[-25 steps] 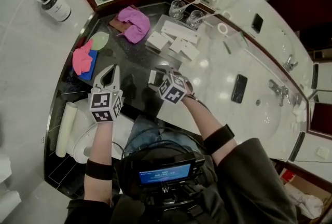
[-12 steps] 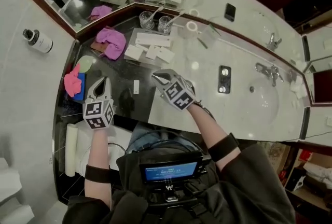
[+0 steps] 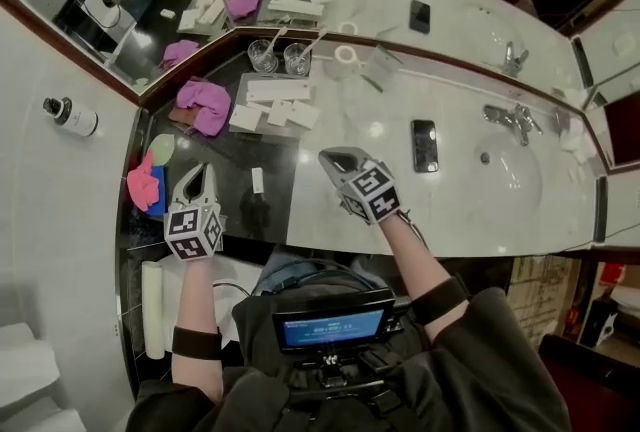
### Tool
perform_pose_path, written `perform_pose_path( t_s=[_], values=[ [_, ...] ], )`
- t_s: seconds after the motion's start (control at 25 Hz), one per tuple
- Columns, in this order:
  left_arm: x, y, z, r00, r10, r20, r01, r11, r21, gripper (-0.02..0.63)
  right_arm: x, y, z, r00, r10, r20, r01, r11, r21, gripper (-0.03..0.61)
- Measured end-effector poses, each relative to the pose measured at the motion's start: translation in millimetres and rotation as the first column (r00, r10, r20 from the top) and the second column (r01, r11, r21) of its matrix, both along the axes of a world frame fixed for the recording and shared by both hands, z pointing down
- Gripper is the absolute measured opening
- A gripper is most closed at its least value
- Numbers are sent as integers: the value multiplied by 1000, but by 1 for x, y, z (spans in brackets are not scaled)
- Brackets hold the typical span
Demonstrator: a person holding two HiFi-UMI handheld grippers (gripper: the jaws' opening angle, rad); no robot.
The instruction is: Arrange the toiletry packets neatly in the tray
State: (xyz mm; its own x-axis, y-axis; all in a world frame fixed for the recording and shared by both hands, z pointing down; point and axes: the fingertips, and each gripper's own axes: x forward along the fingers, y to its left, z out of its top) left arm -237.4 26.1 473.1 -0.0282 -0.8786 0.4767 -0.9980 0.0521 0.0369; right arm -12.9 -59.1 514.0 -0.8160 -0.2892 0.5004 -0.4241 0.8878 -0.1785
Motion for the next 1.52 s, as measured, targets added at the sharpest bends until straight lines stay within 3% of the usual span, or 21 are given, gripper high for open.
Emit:
perform_pose_path(
  t_s=[0.36,0.88,1.16,1.4,1.52],
  values=[
    [26,-2,4,997,73,-33,-73,997,-13,0,31,-7,-4,997,71,30,-71,997,4,15],
    [31,-14,12,996,94,-8,-94,995,-26,0,30,-9,7,998,58,-6,-58,998,2,16],
    [34,-49,40,984,170,-42,-174,978,-113,196,15,-6,5,998,38,-53,-38,999,5,16],
    [28,-93,86,965,246,-93,-261,941,-216,389,-2,-5,18,997,27,-76,-28,999,-18,16],
    [21,-114,109,958,267,-106,-286,923,-257,447,-8,-5,25,996,27,-89,-30,999,-31,17]
  ],
)
